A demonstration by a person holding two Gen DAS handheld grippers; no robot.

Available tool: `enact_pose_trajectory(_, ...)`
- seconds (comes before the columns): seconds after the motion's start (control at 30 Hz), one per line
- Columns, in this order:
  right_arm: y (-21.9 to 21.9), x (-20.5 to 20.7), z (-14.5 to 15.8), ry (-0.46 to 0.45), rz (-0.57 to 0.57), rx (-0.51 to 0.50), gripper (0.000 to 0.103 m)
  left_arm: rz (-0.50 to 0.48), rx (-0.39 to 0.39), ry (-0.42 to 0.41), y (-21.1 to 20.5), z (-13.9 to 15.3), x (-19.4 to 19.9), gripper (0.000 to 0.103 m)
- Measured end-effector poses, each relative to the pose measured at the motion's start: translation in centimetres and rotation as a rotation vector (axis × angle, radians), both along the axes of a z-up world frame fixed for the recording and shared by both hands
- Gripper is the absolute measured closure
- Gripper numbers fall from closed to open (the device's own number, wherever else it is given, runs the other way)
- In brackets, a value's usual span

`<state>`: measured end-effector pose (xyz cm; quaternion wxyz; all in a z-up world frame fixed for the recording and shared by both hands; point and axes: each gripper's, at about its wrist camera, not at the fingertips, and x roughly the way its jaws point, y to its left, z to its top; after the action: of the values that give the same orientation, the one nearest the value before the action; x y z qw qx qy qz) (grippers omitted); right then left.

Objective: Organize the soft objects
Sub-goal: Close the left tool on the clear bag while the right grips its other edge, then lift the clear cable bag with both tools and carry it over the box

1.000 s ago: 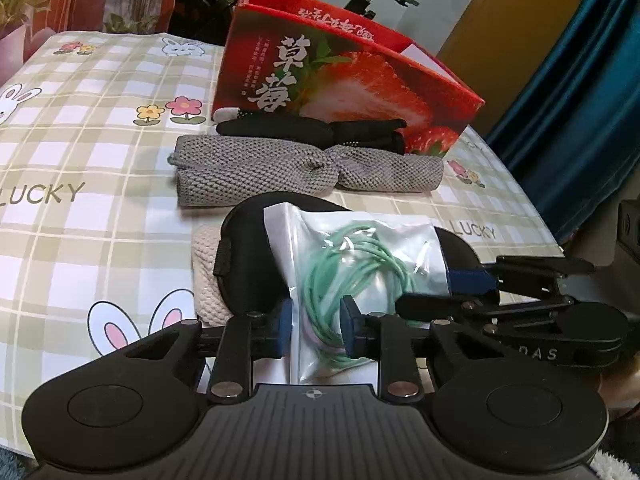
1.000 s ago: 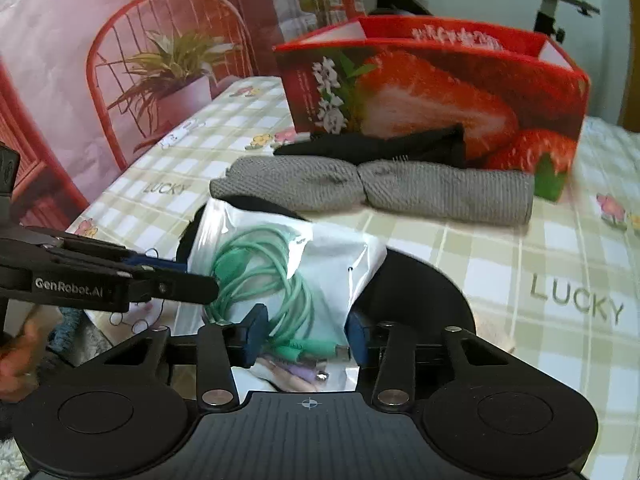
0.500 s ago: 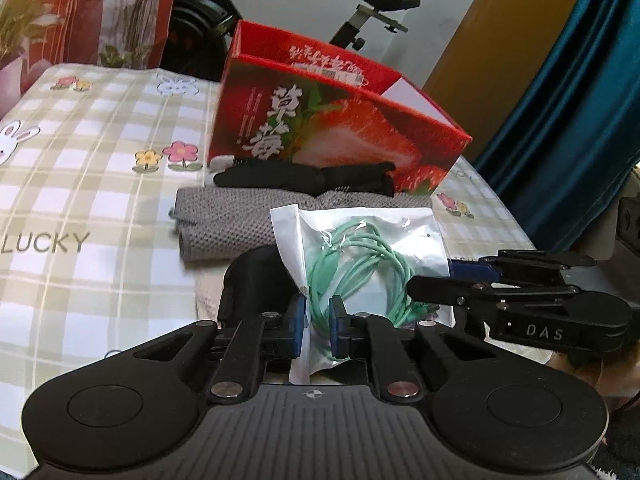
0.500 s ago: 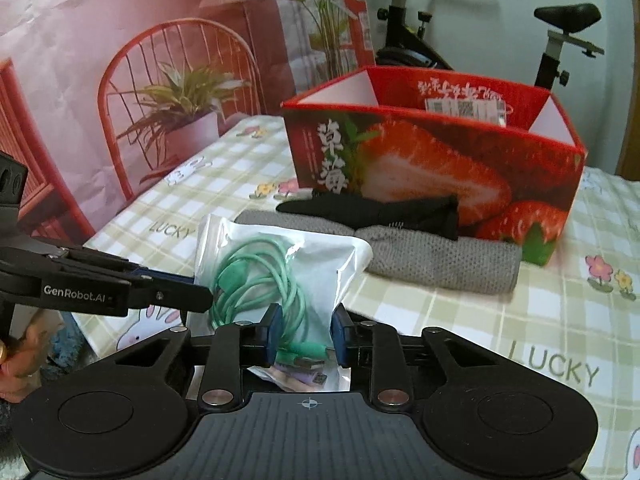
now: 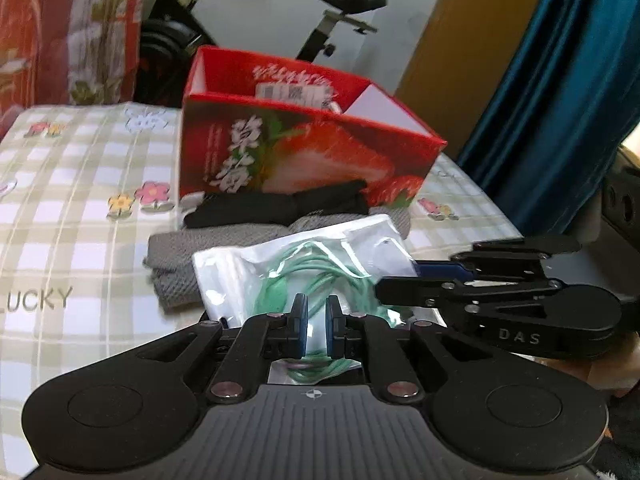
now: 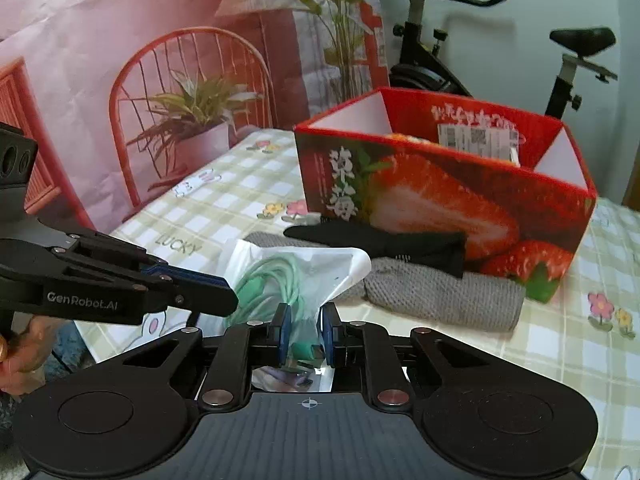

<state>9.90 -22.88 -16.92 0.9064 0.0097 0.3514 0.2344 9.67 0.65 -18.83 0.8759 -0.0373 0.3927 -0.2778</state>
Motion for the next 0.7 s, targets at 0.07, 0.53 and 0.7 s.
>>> enact_pose_trajectory(0.07, -0.7, -0.1, -1.0, 0.031, -0.024, 0.026, 0.088, 0.034, 0.0, 0.023, 0.7, -0.5, 0.1, 0.093)
enact_pose_trajectory(0.53, -2.5, -0.9, -3.7, 0.08, -0.096, 0.067, 0.088, 0.102, -0.043, 0.099, 2.1, -2.5, 0.8, 0.07)
enact_pose_trajectory(0.7, -2.4, -0.8, -3.9, 0.077, -0.098, 0.064, 0.088, 0.114, -0.024, 0.108, 2.0, -3.3, 1.6, 0.07)
